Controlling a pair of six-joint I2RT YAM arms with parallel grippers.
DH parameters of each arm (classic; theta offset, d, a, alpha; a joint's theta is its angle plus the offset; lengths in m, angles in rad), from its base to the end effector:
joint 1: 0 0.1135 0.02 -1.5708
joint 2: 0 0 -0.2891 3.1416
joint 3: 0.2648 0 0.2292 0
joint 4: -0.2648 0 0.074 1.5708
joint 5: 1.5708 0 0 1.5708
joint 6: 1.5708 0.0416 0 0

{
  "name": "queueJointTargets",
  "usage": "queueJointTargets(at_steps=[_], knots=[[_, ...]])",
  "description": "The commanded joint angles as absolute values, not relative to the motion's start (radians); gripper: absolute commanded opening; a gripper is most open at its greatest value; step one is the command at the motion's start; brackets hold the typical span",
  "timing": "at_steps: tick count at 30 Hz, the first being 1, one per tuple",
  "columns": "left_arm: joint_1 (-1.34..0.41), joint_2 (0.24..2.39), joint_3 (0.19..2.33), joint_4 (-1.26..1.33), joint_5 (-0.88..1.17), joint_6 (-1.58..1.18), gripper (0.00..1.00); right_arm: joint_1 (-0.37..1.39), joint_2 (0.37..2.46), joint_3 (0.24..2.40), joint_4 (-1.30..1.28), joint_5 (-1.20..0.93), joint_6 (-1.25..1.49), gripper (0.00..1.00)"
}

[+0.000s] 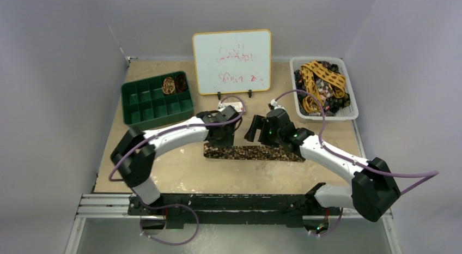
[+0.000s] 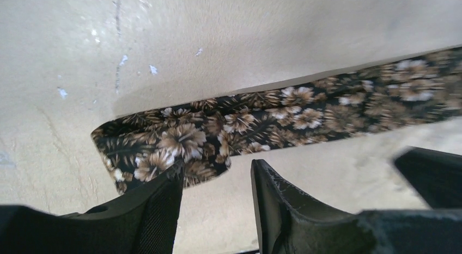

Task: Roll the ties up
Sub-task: Roll the tie at the center of the board.

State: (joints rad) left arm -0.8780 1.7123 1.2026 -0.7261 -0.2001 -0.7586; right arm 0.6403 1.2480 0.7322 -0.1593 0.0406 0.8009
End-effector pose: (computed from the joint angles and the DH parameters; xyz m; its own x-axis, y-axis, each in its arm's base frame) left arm 0.2113 -0.2416 0.2357 -0.9278 0.0623 -0.3677 0.1021 0.9907 -0.0899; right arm 0.1939 0.1423 0.2585 -0.7592 0.3290 -0.5616 -0.0380 0.8390 0.5428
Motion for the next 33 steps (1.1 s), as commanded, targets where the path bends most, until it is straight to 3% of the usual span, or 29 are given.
queueJointTargets(at_steps=[1,12,22,33], knots=[[-0.827,1.497,1.152,-0.649,-0.141,-0.772,0.48,0.634,1.258,0.754,-0.017,-0.128,0.641,0.95],[-0.526,1.132,0.861,-0.662,-0.033,-0.732,0.55,0.768,1.446,0.838,0.342,-0.325,0.081,0.99],[-0.266,1.034,0.699,-0.615,0.185,-0.699,0.56,0.878,1.696,1.014,0.304,-0.403,-0.207,0.99],[-0.212,1.043,0.652,-0.588,0.238,-0.68,0.56,0.917,1.841,1.067,0.189,-0.423,-0.328,0.99]])
